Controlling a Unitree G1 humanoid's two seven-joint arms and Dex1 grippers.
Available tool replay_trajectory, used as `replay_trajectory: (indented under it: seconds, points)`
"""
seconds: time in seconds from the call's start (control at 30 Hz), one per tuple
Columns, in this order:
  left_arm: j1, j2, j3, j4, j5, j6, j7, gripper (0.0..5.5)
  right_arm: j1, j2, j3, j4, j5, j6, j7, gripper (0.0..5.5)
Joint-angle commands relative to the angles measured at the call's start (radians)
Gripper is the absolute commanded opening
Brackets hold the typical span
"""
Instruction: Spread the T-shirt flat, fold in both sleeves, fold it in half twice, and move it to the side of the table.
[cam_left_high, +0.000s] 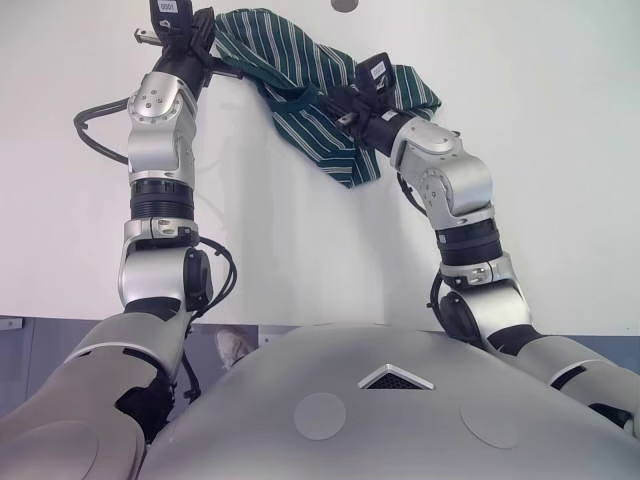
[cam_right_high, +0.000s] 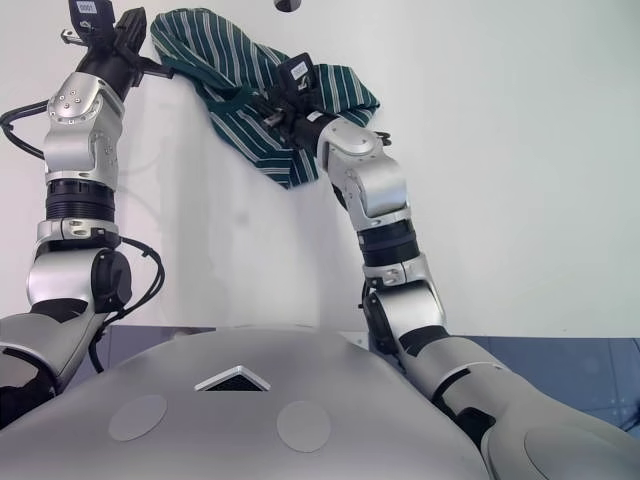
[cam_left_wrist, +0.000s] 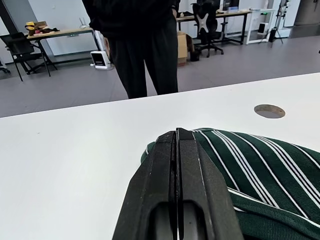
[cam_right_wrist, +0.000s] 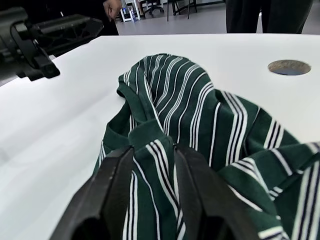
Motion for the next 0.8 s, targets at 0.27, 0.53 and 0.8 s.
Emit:
replay_trajectory:
  seconds: [0.27, 0.53, 0.8]
  points:
    - [-0.031, 0.009, 0.019, 0.050, -0.007, -0.026, 0.005, 0.00, -0.076, -0.002, 0.009, 0.165, -0.018, -0.060, 0.065, 1.19]
    - [-0.047, 0.113, 0.017, 0.102, 0.023, -0.033, -0.071, 0.00, -0.012, -0.077, 0.039, -0.046, 0.035, 0.061, 0.178, 0.04]
    - [0.035, 0.279, -0.130, 0.015, 0.112, -0.175, -0.351, 0.20, 0.010, -0.425, -0.156, -0.397, 0.224, 0.241, 0.385, 0.00]
